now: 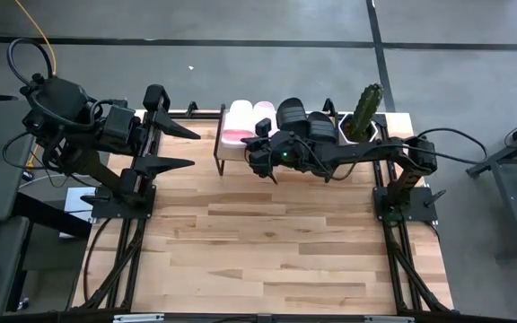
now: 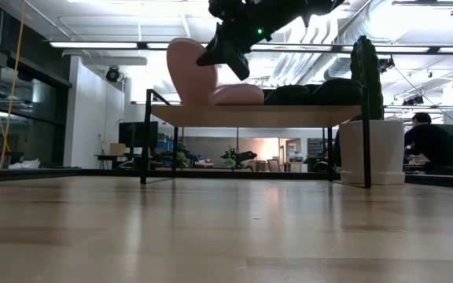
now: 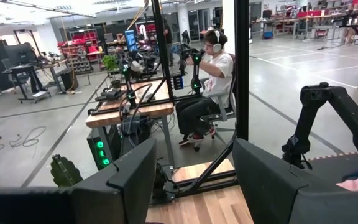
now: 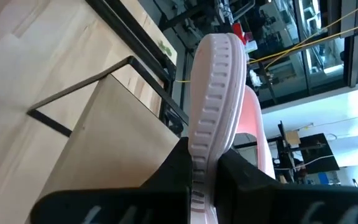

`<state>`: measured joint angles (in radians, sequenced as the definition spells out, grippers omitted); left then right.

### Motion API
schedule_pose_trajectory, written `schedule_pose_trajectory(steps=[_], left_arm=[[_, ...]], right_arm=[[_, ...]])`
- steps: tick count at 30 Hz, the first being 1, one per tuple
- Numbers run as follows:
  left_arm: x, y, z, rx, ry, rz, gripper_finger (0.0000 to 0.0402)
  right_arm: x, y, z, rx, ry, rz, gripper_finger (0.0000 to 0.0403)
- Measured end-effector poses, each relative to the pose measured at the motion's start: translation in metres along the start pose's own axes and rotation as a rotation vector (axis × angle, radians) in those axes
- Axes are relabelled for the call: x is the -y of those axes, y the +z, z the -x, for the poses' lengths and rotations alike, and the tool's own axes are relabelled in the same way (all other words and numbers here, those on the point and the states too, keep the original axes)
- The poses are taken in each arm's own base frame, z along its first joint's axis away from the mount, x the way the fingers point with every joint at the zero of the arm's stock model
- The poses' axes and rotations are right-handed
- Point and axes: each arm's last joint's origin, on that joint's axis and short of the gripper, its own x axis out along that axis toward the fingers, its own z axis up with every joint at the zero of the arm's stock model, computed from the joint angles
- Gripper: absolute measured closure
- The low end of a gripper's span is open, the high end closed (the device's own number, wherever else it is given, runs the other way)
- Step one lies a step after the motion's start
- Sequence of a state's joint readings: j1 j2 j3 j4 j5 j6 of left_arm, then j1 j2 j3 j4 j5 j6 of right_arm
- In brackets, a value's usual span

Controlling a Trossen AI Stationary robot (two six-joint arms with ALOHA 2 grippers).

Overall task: Pick and place slides into the shelf
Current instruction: Put the pink slide on the shelf

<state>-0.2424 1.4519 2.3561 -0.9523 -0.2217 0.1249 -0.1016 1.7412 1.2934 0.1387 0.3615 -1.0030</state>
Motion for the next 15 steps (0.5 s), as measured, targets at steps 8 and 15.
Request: schedule_pose_trajectory(steps=[8, 15], left_arm=[[0.002, -0.001, -0.007, -0.006, -0.001, -0.003, 0.0202], [0.003, -0.003, -0.012, -0.017, -0.004, -0.006, 0.0202]], right_arm=[[-0.002, 0.013, 0.004, 0.086, -0.002, -0.017, 0.0398], [-0.003, 0.012, 0.005, 0.042, -0.021, 0.000, 0.0398]])
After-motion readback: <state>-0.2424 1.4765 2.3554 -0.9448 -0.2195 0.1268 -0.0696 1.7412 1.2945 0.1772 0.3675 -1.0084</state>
